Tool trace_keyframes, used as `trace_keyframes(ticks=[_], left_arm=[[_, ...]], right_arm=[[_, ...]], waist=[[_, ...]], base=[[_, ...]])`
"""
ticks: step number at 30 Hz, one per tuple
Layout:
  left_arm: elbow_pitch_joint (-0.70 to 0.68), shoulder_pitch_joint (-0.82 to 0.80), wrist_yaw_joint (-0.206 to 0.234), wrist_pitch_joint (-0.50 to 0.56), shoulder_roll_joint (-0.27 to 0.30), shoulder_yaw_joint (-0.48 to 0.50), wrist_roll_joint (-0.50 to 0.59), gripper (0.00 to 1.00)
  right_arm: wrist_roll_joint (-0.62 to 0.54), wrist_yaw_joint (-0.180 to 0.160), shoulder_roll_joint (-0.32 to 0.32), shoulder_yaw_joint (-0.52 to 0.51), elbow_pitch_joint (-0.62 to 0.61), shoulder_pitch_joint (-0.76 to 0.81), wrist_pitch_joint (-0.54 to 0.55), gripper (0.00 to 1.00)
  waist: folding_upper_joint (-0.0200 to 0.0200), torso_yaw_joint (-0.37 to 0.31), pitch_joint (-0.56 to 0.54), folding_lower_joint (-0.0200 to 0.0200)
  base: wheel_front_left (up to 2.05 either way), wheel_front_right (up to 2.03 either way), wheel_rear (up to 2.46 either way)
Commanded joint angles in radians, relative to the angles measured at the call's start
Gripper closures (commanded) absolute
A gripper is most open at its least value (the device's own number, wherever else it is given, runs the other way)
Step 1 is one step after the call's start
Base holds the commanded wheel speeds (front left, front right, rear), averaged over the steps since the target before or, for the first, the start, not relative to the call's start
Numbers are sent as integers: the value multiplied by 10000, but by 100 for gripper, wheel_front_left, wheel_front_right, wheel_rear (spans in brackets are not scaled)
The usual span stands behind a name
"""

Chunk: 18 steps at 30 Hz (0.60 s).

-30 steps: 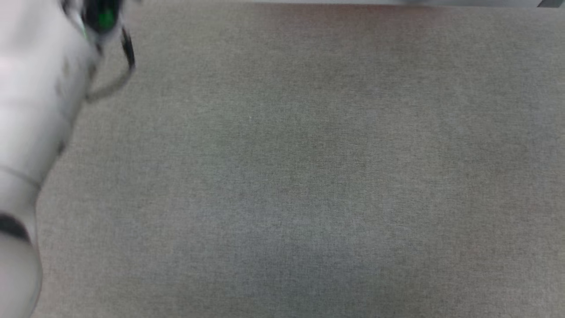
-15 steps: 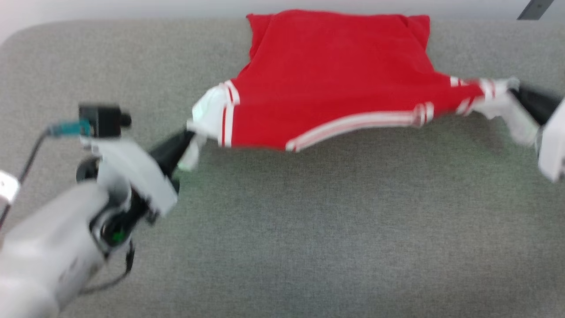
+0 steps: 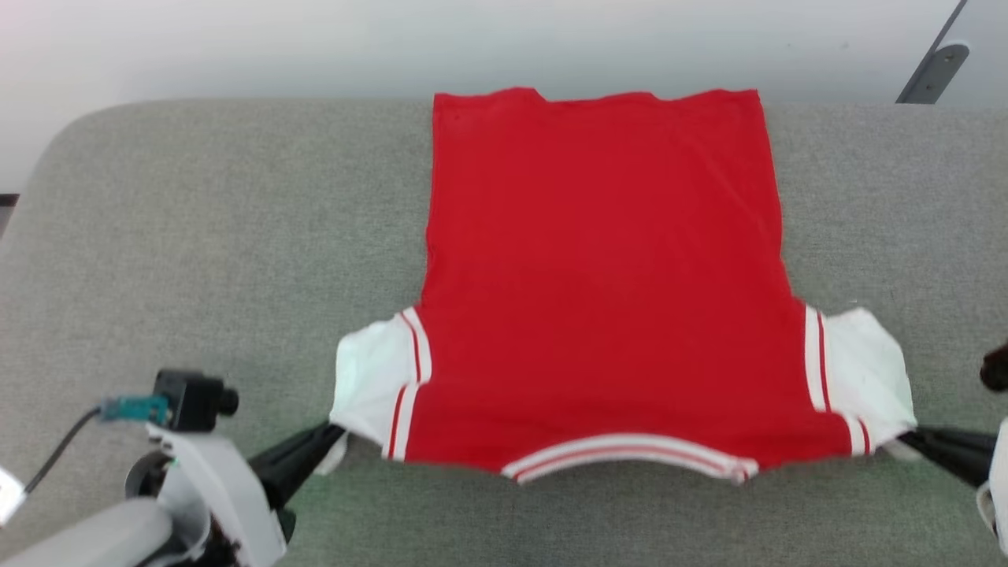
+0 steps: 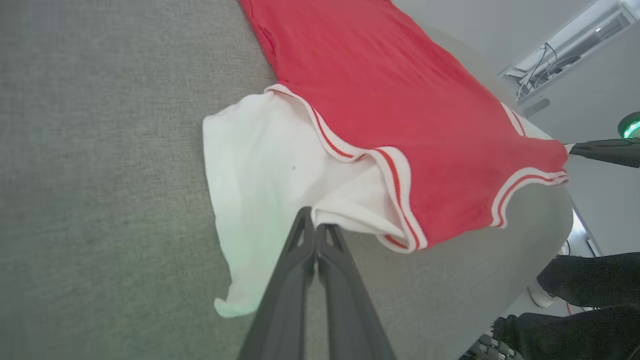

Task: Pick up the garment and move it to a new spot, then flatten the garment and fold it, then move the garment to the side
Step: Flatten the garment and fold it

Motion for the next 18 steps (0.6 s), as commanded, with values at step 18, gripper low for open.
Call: trace_keyframes(ticks=[18], left_arm=[[-442,1544,961,-107,65,-166,989,100]], right_arm=[[-1438,-20,821,-2275,-1165,3240,1525,100]], waist=[[0,100,256,0]], base=[[0,0,0]])
